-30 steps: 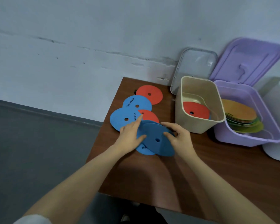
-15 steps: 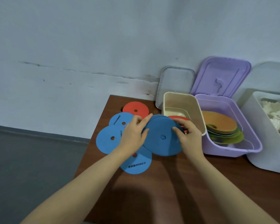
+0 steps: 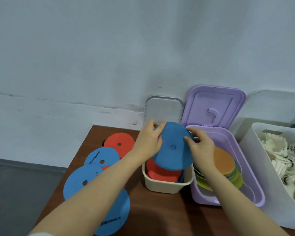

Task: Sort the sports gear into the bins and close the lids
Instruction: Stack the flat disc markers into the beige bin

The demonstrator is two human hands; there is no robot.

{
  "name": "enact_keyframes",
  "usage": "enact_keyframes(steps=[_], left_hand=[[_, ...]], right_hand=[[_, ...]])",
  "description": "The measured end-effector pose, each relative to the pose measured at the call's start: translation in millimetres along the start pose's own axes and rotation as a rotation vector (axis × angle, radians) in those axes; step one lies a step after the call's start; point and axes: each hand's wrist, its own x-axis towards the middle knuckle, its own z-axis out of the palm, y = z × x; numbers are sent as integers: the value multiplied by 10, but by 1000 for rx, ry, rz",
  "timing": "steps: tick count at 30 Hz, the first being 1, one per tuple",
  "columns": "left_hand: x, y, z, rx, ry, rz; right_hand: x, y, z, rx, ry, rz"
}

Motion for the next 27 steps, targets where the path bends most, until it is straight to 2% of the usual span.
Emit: enact_keyframes(steps=[3,6,8,10,14,19,23,27], left_hand=[[-4,-70,247,84,-121,-54],[-116,-161,406,346,-460,-183],[-193,-189,482,421,-586,-212],[-250,-197,506,421,-571,-216],[-310,-203,397,376,-422,-175],[-416,-238,62,339,-309,-175],[-641,-368,-300,315,-276,-263],[-994,-648,-674,331,-280,-358]], right_hand=[[15,284,63,-108,-100,74],[-39,509,152,-447,-258,34],[-66,575,179,-648,-343,15],[-78,591,188,-678,-351,-4],[-98,558,231,-683,-354,-100],[-193,393,367,-560,-312,-257],[-337,106,607,-500,-284,-367],[-556,-185,980,-466,-326,-410]])
